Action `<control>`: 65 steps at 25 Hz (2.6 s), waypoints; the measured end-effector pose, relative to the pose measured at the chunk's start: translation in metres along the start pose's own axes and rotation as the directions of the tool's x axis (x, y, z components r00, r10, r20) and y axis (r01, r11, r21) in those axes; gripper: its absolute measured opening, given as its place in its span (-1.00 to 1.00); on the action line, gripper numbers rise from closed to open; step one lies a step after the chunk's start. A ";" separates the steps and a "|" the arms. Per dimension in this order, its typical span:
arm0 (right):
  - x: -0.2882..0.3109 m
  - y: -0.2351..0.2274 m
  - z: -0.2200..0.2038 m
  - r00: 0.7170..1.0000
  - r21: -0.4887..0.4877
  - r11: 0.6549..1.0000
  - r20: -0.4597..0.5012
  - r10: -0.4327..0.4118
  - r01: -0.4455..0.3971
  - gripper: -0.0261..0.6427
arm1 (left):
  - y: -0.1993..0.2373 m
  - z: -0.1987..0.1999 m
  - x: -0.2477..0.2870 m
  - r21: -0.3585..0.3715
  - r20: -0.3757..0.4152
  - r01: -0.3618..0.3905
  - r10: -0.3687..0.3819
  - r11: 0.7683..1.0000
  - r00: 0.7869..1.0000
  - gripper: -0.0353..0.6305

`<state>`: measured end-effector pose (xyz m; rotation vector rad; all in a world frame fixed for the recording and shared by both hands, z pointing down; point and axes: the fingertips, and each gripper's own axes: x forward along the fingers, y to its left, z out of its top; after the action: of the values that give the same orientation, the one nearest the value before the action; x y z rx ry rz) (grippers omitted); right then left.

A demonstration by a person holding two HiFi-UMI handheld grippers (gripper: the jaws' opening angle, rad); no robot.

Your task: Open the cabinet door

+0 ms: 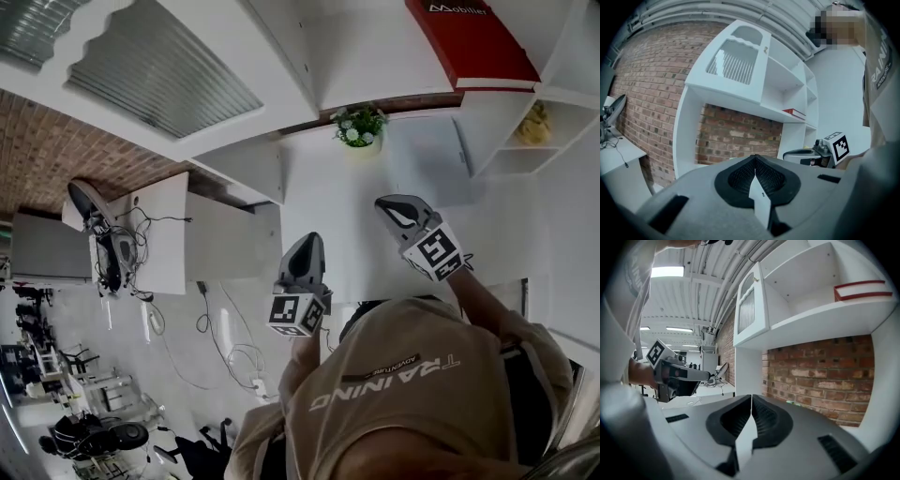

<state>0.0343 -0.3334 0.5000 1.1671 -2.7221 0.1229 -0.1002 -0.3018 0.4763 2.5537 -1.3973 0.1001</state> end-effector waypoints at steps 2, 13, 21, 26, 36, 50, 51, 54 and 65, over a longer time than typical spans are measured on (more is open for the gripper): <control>-0.005 0.003 0.005 0.999 0.012 0.999 0.007 -0.032 0.032 -0.88 | 0.004 0.002 0.003 0.003 0.001 0.023 -0.023 1.000 1.000 -0.87; -0.036 -0.006 0.021 0.970 0.054 0.968 0.002 -0.244 0.244 -0.88 | 0.004 0.025 0.017 0.040 0.053 0.148 -0.150 0.988 0.987 -0.87; -0.041 -0.010 0.045 0.974 0.061 0.973 0.043 -0.224 0.221 -0.88 | 0.008 0.054 0.024 0.105 0.042 0.162 -0.167 0.981 0.985 -0.87; -0.035 -0.019 0.082 0.969 -0.017 0.976 0.130 -0.211 0.215 -0.88 | 0.009 0.070 0.019 0.127 0.078 0.150 -0.161 0.980 0.984 -0.87; -0.039 -0.036 0.189 0.942 -0.153 0.963 0.290 -0.171 0.222 -0.88 | 0.009 0.077 0.010 0.117 0.093 0.109 -0.120 0.987 0.988 -0.87; -0.005 -0.031 0.216 0.974 -0.150 0.986 0.224 -0.043 0.078 -0.69 | 0.017 0.080 0.007 0.101 0.106 0.067 -0.078 0.993 0.991 -0.87; -0.002 -0.032 0.217 0.976 -0.152 0.986 0.214 -0.039 0.073 -0.56 | 0.017 0.081 0.009 0.104 0.103 0.071 -0.082 0.992 0.991 -0.87; 0.009 -0.037 0.221 0.979 -0.155 0.985 0.201 -0.039 0.071 -0.47 | 0.016 0.085 0.016 0.113 0.094 0.083 -0.094 0.990 0.991 -0.87; 0.063 -0.048 0.229 0.992 -0.181 0.982 0.124 -0.038 0.060 -0.43 | 0.020 0.080 0.037 0.106 0.055 0.130 -0.136 0.986 0.989 -0.87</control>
<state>-0.0037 -0.4443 0.2877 1.2226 -2.7328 -0.2090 -0.1011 -0.3615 0.4080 2.7485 -1.2687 0.0714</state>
